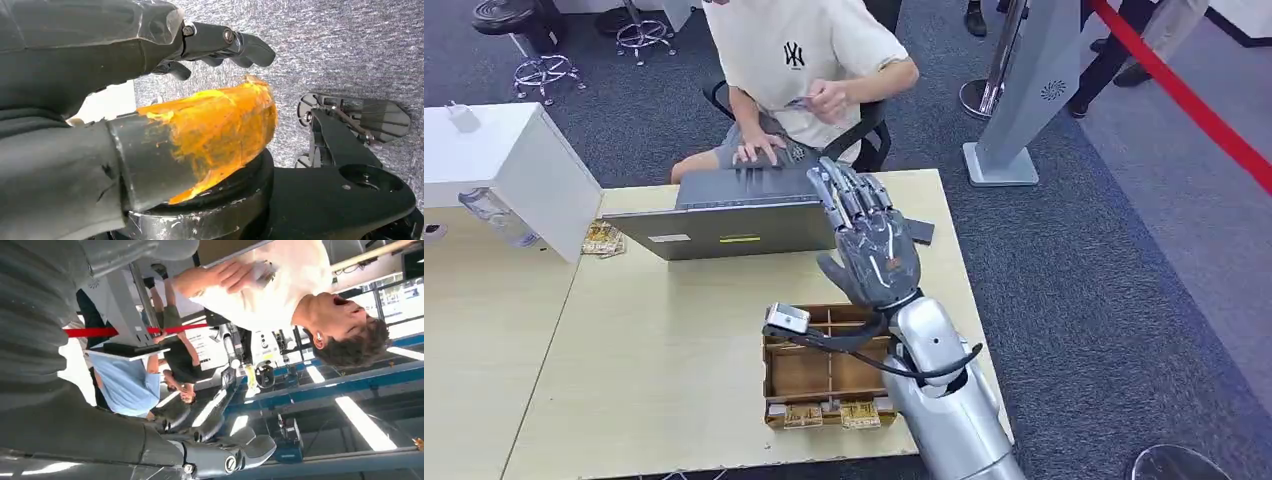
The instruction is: Pass the card to the sensor for recognition and then transmit it.
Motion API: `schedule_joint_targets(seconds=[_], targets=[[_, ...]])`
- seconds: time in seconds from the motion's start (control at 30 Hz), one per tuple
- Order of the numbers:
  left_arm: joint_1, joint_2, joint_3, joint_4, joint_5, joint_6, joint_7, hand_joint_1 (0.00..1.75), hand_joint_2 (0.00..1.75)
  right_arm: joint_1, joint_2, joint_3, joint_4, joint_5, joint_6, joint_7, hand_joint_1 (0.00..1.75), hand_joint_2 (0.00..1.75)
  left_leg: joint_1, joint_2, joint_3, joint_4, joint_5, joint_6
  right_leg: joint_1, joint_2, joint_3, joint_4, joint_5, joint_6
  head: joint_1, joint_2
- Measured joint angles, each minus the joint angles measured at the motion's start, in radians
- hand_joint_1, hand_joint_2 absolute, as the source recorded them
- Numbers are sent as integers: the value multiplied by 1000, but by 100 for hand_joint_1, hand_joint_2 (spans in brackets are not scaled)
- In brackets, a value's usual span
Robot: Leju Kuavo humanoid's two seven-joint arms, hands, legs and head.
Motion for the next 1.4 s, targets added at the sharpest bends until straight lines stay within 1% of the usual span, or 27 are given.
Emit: schedule_joint_targets(seconds=[0.1,0.2,0.3,0.47,0.63,0.67,0.7,0.73,0.77,0.8,0.83,0.9,0.93,1.0,1.03,1.07,1.1,1.17,1.2,1.23,1.27,1.3,1.33,1.37,1.4], targets=[[0,0,-5,0,7,4,0,0,0,58,0,1,-72,-58,-2,-22,0,175,0,0,0,0,0,0,0,0,0,0,0,0,0,0],[0,-1,-5,0,12,11,0,0,0,124,-9,19,-168,-148,0,-53,0,175,0,0,0,0,0,0,0,0,0,0,-1,0,0,0],[0,-2,-5,0,15,16,0,0,0,185,-19,36,-263,-198,19,-67,0,175,0,0,0,0,-1,0,0,0,0,0,-1,0,0,0],[0,-8,-5,7,18,23,-1,0,0,283,-35,54,-411,-245,50,-76,0,175,0,0,0,0,-1,0,0,0,0,0,-1,0,0,0],[0,-10,-5,8,19,28,-6,0,0,362,-42,58,-505,-273,96,-98,0,175,0,0,0,0,-1,0,0,0,0,0,-1,0,0,0],[0,-10,-5,8,19,29,-8,0,0,374,-42,60,-518,-273,101,-103,3,175,0,0,0,0,-1,0,0,0,0,0,-1,0,0,0],[0,-10,-5,8,19,29,-8,0,0,384,-42,63,-527,-272,105,-108,12,175,0,0,0,0,-1,0,0,0,0,0,-1,0,0,0],[0,-10,-5,8,20,30,-8,0,0,393,-42,68,-534,-270,110,-111,33,175,0,0,0,0,-1,0,0,0,0,0,-1,0,0,0],[0,-10,-5,8,20,30,-8,0,0,399,-42,72,-537,-270,113,-113,40,175,0,0,0,0,-1,0,0,0,0,0,-1,0,0,0],[0,-10,-5,8,20,30,-8,0,0,402,-42,75,-539,-270,116,-115,79,175,0,0,0,0,-1,0,0,0,0,0,-1,0,0,0],[0,-10,-5,8,20,30,-9,0,0,403,-43,76,-540,-269,121,-114,98,175,0,0,0,0,-1,0,0,0,0,0,-1,0,0,0],[0,-10,-5,8,20,30,-11,0,0,402,-43,81,-538,-270,129,-115,117,175,0,0,0,0,-1,0,0,0,0,0,-1,0,0,0],[0,-10,-5,8,20,30,-11,0,0,401,-44,83,-535,-270,132,-115,140,175,0,0,0,0,-1,0,0,0,0,0,-1,0,0,0],[0,-11,-5,8,20,30,-11,0,0,400,-45,85,-529,-270,138,-115,147,175,0,0,0,0,-1,0,0,0,0,0,-1,0,0,0],[0,-11,-5,8,20,30,-11,0,0,400,-45,88,-523,-272,142,-115,143,175,0,0,0,0,-1,0,0,0,0,0,-1,0,0,0],[0,-12,-5,8,20,30,-12,0,0,399,-46,92,-518,-272,143,-115,143,175,0,0,0,0,-1,0,0,0,0,0,-1,0,0,0],[0,-13,-5,8,20,30,-12,0,0,398,-48,94,-514,-271,145,-115,131,175,0,0,0,0,-1,0,0,0,0,0,-1,0,0,0],[0,-13,-5,8,20,30,-12,0,0,395,-51,101,-497,-267,153,-114,131,175,0,0,0,0,-1,0,0,0,0,0,-1,0,0,0],[0,-14,-5,8,20,30,-12,0,0,393,-53,103,-489,-267,157,-113,77,175,0,0,0,0,-1,0,0,0,0,0,-1,0,0,0],[0,-14,-5,8,20,30,-12,0,0,392,-54,104,-481,-265,163,-110,80,175,0,0,0,0,-1,0,0,0,0,0,-1,0,0,0],[0,-14,-5,8,20,30,-12,0,0,390,-56,105,-474,-263,166,-106,113,175,0,0,0,0,-1,0,0,0,0,0,-1,0,0,0],[0,-14,-5,8,20,30,-12,0,0,390,-57,107,-470,-262,166,-106,124,175,0,0,0,0,-1,0,0,0,0,0,-1,0,0,0],[0,-14,-5,8,20,30,-12,0,0,387,-58,110,-461,-259,171,-105,105,175,0,0,0,0,-1,0,0,0,0,0,-1,0,0,0],[0,-14,-5,8,20,30,-12,0,0,384,-60,112,-451,-252,175,-103,105,175,0,0,0,0,-1,0,0,0,0,0,-1,0,0,0],[0,-14,-5,8,20,30,-12,0,0,382,-62,115,-439,-248,179,-101,93,175,0,0,0,0,-1,0,0,0,0,0,-1,0,0,0]])
